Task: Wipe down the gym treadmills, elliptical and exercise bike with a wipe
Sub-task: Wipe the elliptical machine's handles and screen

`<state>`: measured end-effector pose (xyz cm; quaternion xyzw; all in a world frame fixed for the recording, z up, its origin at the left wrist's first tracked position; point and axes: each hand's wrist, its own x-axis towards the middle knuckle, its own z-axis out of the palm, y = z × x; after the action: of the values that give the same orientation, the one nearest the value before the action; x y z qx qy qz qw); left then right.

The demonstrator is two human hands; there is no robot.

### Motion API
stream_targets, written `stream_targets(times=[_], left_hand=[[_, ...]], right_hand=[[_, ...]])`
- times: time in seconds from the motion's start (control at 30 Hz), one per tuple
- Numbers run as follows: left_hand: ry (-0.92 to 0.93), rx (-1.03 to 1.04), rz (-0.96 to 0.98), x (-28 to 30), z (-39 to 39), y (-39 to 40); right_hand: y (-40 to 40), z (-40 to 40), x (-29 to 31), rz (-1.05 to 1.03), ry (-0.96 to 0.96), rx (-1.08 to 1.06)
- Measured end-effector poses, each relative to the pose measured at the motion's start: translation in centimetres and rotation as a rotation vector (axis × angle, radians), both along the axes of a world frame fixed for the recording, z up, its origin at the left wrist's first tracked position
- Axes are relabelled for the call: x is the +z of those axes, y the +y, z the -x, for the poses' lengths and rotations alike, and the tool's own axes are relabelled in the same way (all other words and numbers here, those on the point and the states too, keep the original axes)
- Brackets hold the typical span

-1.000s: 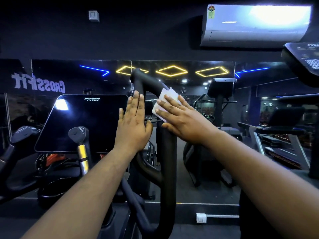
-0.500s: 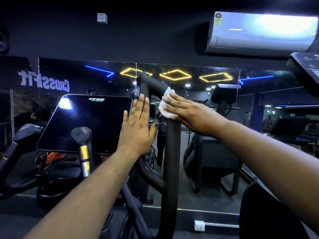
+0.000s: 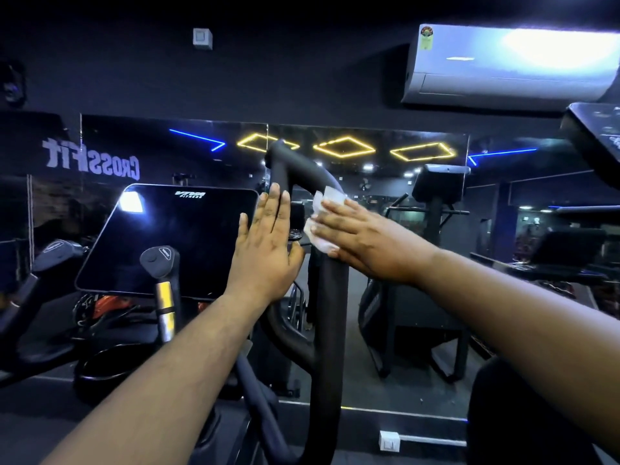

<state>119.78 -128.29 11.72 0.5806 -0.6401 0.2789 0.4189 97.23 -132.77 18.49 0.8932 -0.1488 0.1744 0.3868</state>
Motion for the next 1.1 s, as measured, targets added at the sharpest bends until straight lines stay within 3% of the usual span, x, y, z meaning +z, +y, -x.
stream_targets(times=[0.13, 0.27, 0.47, 0.67, 0.77, 0.93, 1.1], left_hand=[[-0.009, 0.006, -0.003, 0.0, 0.0, 0.0], [-0.015, 0.012, -0.006, -0.2, 0.1, 0.0], [-0.024, -0.034, 0.011, -1.3, 0.2, 0.5], [-0.064, -0.092, -0.001, -4.1, -0.2, 1.8], [-0.083, -0.083, -0.001, -4.5, -0.3, 1.8], [-0.151, -0.032, 0.005, -5.3, -0.5, 1.8], [-0.197, -0.032, 0.05, -7.0, -0.8, 2.2]], right_hand=[[0.4, 0.5, -2.6, 0.007, 0.083, 0.119], [0.6, 1.2, -2.6, 0.139, 0.229, 0.135], [0.2, 0.9, -0.4, 0.007, -0.021, 0.025], [1.4, 1.7, -7.9, 0.046, 0.107, 0.165], [1.1, 2.0, -7.4, 0.154, 0.221, 0.163], [0.9, 1.3, -3.5, 0.061, -0.025, 0.043], [1.8, 1.5, -9.5, 0.017, 0.019, 0.14]])
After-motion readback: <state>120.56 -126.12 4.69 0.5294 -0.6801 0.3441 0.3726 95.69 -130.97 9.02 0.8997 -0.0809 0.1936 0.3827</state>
